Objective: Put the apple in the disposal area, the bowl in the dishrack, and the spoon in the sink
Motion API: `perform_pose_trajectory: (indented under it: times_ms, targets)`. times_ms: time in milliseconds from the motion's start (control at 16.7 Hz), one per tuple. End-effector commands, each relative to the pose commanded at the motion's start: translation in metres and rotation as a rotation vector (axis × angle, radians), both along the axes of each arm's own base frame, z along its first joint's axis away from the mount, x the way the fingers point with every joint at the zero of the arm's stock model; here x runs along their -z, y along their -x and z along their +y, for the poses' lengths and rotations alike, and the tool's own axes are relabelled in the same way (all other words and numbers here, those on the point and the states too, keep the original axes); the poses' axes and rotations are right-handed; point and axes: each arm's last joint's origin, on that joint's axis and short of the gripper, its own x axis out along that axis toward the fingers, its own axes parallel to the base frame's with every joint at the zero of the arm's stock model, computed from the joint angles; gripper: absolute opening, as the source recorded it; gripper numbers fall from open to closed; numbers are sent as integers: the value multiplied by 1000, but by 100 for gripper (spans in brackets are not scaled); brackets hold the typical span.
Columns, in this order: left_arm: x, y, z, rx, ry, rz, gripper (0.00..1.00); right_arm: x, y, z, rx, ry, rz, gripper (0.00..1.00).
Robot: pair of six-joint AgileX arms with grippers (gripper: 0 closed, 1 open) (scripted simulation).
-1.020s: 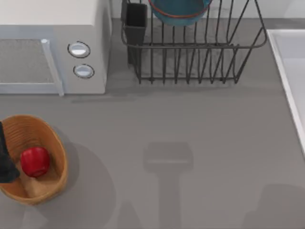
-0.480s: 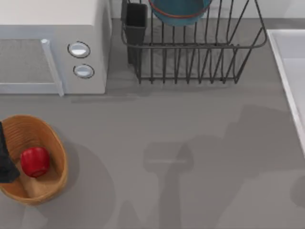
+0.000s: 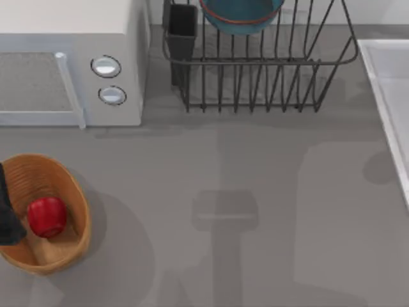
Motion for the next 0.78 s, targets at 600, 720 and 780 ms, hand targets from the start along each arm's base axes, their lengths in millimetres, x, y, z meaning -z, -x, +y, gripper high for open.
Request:
perform_pose_trajectory:
  times_ms: [600,720,780]
  targets:
    - [0,0,0,0,0,0,100,34,-29,29,-19,-4,4,0]
    - [0,0,0,0,0,0,100,35,-29,26,-13,-5,4,0]
    - [0,0,0,0,0,0,100,35,-29,26,-11,-5,4,0]
